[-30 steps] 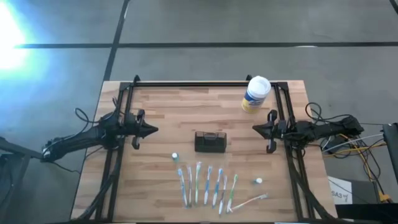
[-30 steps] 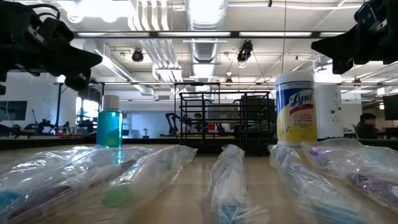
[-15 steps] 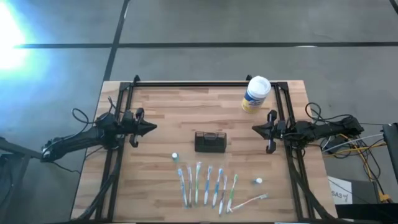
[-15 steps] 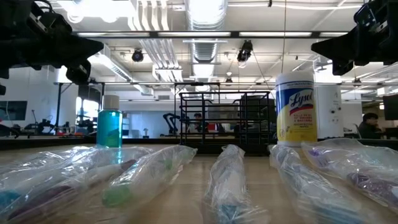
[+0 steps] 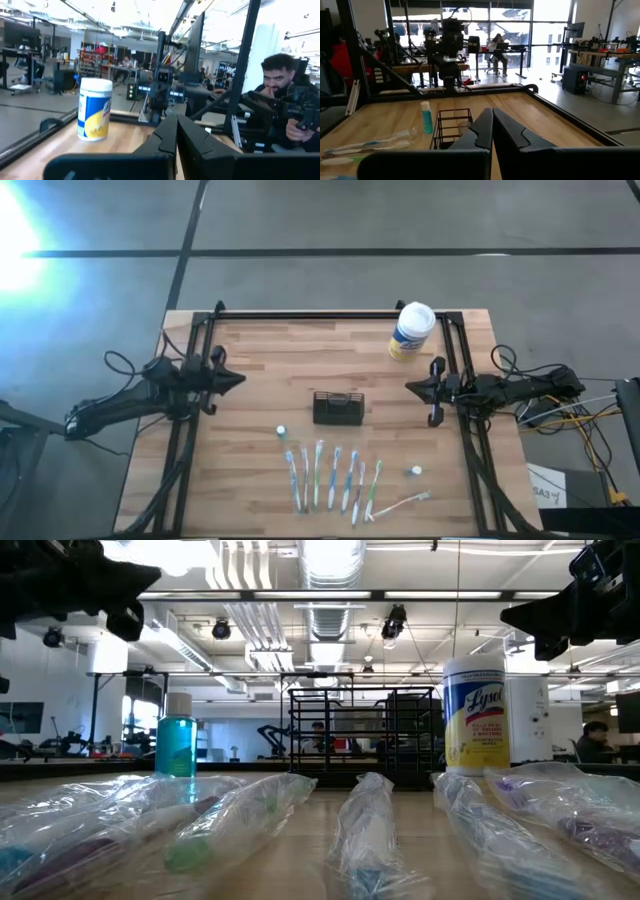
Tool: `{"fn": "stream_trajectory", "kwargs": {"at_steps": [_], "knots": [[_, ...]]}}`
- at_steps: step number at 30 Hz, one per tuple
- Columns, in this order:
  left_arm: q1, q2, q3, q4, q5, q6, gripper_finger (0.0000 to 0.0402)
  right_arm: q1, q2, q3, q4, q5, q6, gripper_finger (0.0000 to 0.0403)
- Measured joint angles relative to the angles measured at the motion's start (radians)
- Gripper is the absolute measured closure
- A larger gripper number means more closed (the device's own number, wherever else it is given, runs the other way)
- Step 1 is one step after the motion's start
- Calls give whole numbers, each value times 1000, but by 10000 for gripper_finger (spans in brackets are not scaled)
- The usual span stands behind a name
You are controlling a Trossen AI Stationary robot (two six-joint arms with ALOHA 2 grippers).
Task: Pick & Place toothbrushing station
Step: Put the blue mouthwash into the wire organizer
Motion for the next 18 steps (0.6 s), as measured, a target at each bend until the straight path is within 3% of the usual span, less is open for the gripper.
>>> {"fn": "stream_trajectory", "kwargs": {"at_steps": [8, 18], "knots": [[0, 104, 123, -4, -61, 0, 392, 0, 0, 0, 0, 0, 3, 394], [-5, 341, 334, -5, -74, 4, 392, 0, 0, 0, 0, 0, 7, 394]]}}
